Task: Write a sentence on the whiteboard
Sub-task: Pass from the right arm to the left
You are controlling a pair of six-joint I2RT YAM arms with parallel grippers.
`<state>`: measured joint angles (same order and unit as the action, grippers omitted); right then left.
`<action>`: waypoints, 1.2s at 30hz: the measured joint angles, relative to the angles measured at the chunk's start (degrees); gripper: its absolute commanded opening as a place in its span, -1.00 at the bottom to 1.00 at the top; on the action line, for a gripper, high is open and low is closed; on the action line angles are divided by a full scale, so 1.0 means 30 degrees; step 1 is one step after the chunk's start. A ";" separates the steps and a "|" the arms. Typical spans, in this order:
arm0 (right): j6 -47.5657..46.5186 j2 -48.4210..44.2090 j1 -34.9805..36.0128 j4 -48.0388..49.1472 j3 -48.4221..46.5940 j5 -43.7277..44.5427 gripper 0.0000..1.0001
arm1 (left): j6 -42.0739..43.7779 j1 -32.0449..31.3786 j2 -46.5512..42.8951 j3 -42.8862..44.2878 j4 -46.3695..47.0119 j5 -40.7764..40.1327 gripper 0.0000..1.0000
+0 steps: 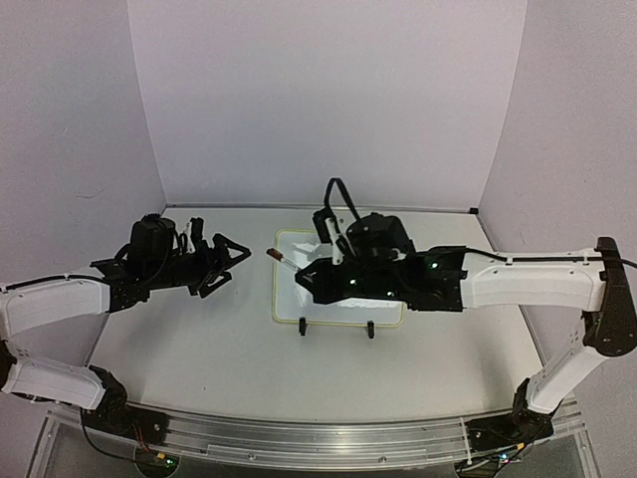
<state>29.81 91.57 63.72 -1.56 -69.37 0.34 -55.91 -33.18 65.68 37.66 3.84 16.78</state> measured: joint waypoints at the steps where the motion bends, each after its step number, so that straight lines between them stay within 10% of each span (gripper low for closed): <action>1: -0.0152 -0.0553 -0.0643 -0.0231 0.0350 -0.0875 -1.00 | 0.0976 0.0034 -0.0028 0.0209 -0.0175 0.0773 0.86; 17: -0.2813 -0.1443 -0.3599 -0.1802 0.1535 -1.1950 -1.00 | 0.7400 -0.1251 0.2028 0.2431 -0.0711 1.0686 0.91; 28: -0.3071 -0.1443 -0.3758 -0.1335 0.1537 -1.5383 -1.00 | 0.7032 -0.2000 0.2575 0.2514 0.0383 1.4099 -0.16; 36: -0.2971 -0.1443 -0.4259 -0.0627 0.1543 -1.7217 -1.00 | 0.6548 -0.2000 0.2411 0.2349 0.1380 1.4537 -0.42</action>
<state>20.90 87.24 50.94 -3.44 -64.74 -51.31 -36.26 -39.18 72.91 44.70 7.98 60.40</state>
